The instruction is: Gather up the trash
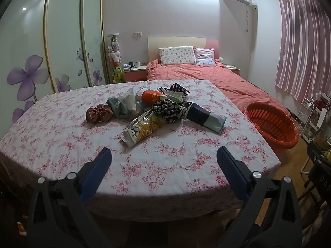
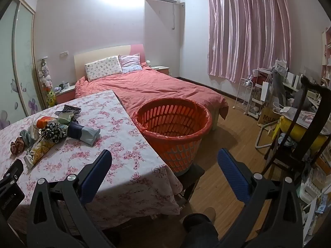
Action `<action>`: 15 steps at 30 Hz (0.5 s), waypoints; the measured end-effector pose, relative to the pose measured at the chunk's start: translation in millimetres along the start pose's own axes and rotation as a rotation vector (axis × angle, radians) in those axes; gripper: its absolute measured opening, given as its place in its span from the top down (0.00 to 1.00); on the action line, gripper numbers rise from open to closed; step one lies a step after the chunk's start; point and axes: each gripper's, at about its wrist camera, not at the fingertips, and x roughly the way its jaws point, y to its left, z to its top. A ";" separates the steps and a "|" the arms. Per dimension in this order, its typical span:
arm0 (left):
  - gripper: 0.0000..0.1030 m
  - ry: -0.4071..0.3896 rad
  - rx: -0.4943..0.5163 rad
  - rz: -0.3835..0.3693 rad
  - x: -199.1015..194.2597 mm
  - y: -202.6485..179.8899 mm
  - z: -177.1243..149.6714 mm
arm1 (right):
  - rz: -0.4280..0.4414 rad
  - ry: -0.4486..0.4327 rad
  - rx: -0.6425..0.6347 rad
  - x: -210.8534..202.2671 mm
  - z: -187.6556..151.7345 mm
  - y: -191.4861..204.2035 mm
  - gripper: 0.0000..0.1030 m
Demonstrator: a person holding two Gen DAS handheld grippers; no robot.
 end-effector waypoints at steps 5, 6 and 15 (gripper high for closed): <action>0.04 0.002 0.002 0.001 0.0 0.0 0.2 | -0.003 0.003 -0.005 0.4 0.1 0.3 0.02; 0.04 0.002 0.002 0.002 0.0 0.0 0.2 | -0.002 0.003 -0.005 0.4 0.1 0.2 0.02; 0.04 0.003 0.002 0.001 0.3 -0.2 0.0 | -0.002 0.001 -0.005 0.1 -0.2 0.0 0.02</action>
